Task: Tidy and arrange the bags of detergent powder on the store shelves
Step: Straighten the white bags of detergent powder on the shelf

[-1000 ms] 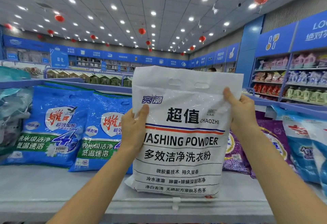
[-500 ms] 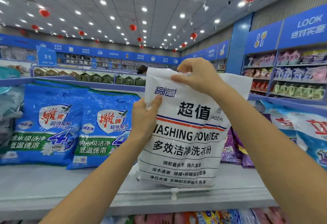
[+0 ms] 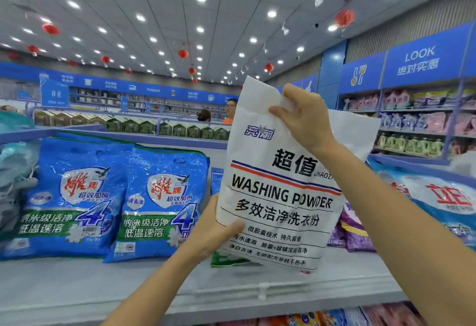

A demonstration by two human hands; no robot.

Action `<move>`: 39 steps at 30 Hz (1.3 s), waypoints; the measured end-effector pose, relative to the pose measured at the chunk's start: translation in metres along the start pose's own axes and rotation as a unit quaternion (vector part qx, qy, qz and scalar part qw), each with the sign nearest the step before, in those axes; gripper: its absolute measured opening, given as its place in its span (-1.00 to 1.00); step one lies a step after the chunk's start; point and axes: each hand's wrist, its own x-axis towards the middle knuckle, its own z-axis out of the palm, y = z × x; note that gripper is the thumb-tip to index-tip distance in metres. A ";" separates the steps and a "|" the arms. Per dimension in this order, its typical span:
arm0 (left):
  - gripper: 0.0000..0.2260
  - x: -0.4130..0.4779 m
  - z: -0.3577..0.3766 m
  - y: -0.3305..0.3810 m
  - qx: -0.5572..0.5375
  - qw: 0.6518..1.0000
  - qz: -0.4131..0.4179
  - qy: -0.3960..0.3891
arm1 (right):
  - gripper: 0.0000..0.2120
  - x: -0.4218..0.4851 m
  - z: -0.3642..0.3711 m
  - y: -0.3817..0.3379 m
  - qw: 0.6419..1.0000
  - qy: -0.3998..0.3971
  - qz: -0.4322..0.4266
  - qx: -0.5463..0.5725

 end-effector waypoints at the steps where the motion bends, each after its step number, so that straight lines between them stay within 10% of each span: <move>1: -0.23 0.000 0.000 0.004 0.004 1.000 0.005 -0.004 | -0.65 0.004 -0.004 -0.003 1.000 0.021 -0.018 -0.001; 14: -0.44 -0.043 0.071 0.060 -0.033 0.998 0.055 -0.020 | -0.57 -0.021 -0.117 0.005 0.979 0.180 0.044 -0.083; 26: -0.13 -0.044 0.231 0.087 -0.187 0.928 0.052 -0.319 | -0.66 -0.097 -0.276 0.019 0.956 0.107 0.042 -0.271; 39: -0.13 -0.099 0.466 0.132 -0.344 0.901 -0.093 -0.248 | -0.72 -0.170 -0.438 0.120 0.930 0.009 0.055 -0.363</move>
